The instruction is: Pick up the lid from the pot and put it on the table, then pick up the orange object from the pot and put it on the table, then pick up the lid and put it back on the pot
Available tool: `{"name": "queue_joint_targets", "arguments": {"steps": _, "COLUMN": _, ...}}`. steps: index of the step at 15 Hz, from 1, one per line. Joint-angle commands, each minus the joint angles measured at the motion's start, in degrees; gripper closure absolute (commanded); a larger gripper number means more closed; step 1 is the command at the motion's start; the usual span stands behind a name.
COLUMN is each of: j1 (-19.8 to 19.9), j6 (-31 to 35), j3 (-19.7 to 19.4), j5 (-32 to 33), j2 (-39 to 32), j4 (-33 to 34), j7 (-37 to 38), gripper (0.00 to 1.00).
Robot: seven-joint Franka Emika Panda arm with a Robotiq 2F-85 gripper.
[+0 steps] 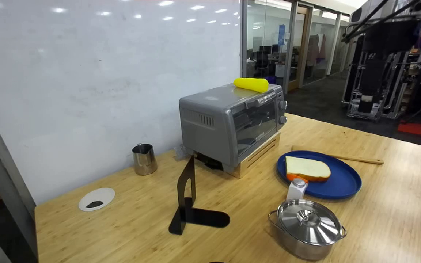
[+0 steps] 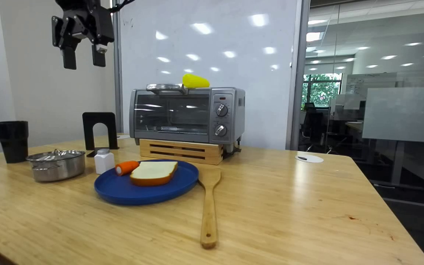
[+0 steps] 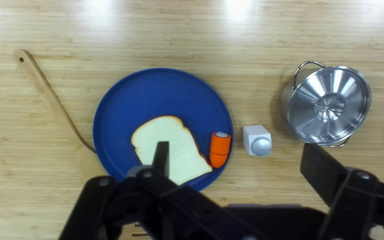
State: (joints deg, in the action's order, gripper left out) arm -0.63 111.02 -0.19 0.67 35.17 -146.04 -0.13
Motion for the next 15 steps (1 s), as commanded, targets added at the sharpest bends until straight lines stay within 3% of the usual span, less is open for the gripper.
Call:
{"name": "queue_joint_targets", "arguments": {"steps": 1, "j1": -1.0, "j6": 4.2, "j3": 0.0, "j5": -1.0, "j2": -6.2, "j4": 0.4, "j7": -1.6, "gripper": 0.00}}
{"name": "queue_joint_targets", "arguments": {"steps": 8, "j1": -7.4, "j6": 12.4, "j3": 1.7, "j5": -0.7, "j2": -16.3, "j4": 2.0, "j7": -13.2, "gripper": 0.00}}
{"name": "queue_joint_targets", "arguments": {"steps": 15, "j1": -12.5, "j6": 12.1, "j3": 2.7, "j5": -2.8, "j2": -24.2, "j4": 3.9, "j7": -30.4, "gripper": 0.00}}
